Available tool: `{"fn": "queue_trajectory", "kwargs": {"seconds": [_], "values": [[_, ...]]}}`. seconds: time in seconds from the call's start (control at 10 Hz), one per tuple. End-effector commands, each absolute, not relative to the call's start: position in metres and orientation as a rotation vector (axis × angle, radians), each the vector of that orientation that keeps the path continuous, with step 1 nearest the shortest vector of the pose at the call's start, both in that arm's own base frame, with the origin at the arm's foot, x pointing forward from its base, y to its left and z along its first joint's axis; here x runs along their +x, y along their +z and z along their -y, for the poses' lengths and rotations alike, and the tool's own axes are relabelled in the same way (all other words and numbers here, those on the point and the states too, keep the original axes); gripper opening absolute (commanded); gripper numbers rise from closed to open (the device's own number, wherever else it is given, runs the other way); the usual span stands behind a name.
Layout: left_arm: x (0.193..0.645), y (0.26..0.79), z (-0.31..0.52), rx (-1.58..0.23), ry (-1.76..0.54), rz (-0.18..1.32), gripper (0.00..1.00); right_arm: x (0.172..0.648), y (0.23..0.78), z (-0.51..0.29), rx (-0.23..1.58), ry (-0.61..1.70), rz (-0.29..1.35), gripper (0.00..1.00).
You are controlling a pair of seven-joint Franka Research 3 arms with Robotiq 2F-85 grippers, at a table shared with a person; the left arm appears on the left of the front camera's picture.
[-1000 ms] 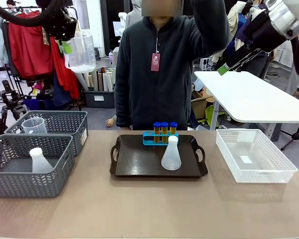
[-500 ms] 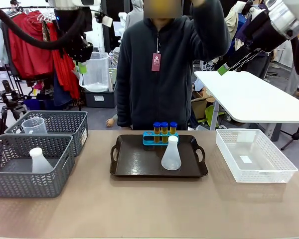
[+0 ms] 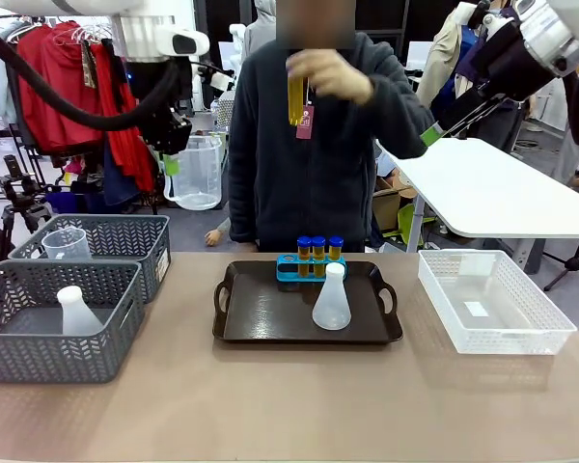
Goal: Prepare the laboratory tools.
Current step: Pick up one Large Measuring Cup and place it on the Handle tray.
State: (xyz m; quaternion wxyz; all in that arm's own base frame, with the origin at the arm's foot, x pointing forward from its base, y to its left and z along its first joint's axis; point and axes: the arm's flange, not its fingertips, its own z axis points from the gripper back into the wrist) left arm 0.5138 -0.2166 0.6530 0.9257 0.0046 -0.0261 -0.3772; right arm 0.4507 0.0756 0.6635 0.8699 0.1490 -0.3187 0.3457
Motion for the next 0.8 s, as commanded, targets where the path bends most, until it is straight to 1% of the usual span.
{"fn": "queue_trajectory", "kwargs": {"seconds": [0.0,0.3,0.7], "values": [[0.511,0.626,0.224,-0.023,-0.822,0.034,0.00,0.451,0.665,-0.076,0.322,0.727,0.670,1.00],[0.515,0.602,0.236,-0.061,-0.842,-0.006,0.00,0.451,0.665,-0.076,0.322,0.727,0.670,1.00],[0.519,0.607,0.221,-0.058,-0.809,0.008,0.00,0.451,0.665,-0.076,0.322,0.727,0.670,1.00]]}}
